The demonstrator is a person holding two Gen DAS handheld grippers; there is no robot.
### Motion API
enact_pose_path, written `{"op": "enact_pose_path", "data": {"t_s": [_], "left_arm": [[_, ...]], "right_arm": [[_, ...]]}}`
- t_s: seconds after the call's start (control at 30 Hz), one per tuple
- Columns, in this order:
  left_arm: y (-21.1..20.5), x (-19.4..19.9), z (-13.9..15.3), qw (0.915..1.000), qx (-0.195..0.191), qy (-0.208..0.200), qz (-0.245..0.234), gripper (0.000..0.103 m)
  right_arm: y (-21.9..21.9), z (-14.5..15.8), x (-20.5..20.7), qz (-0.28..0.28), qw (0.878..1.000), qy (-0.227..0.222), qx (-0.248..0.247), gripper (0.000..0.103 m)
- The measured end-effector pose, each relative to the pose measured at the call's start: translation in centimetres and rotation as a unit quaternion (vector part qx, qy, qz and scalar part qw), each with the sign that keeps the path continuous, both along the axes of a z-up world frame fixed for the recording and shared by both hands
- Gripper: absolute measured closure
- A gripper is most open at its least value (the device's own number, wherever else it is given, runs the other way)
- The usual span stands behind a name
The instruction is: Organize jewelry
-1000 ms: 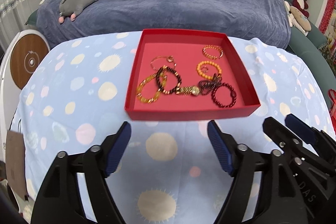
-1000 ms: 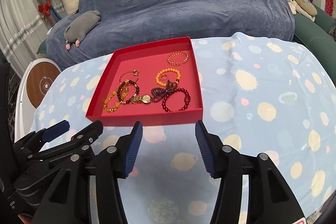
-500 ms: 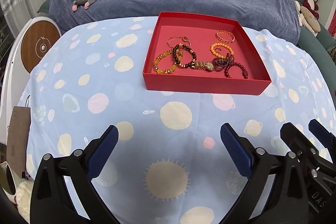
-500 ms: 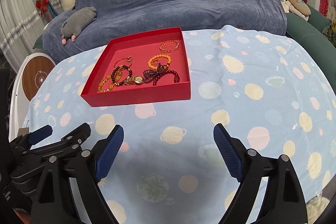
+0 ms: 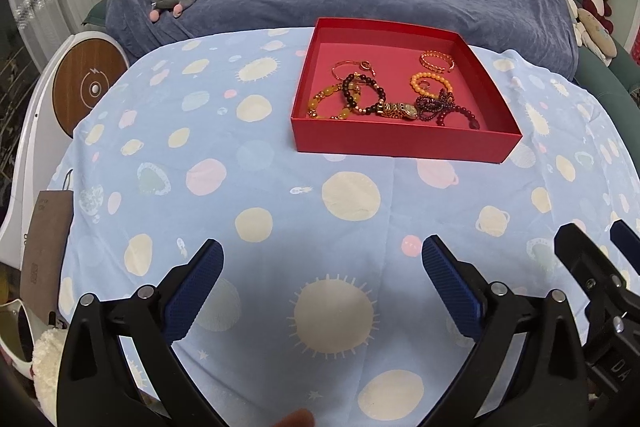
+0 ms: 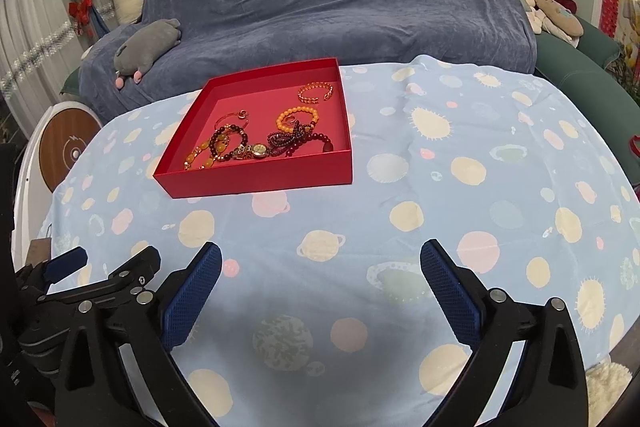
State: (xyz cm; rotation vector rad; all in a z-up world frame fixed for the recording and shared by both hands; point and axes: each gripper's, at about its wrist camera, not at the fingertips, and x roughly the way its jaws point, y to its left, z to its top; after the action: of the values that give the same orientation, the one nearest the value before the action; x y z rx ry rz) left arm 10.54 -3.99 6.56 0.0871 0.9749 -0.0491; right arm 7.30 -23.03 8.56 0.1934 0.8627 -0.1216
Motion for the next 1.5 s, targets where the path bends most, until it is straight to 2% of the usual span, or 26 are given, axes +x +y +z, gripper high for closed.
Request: {"op": "enact_pose_path", "data": {"t_s": [1.5], "left_arm": [[0.1, 0.0, 1.4, 0.9997, 0.009, -0.022, 0.008, 0.007]], "right_arm": [[0.4, 0.4, 0.0, -0.002, 1.000, -0.001, -0.003, 0.007]]}}
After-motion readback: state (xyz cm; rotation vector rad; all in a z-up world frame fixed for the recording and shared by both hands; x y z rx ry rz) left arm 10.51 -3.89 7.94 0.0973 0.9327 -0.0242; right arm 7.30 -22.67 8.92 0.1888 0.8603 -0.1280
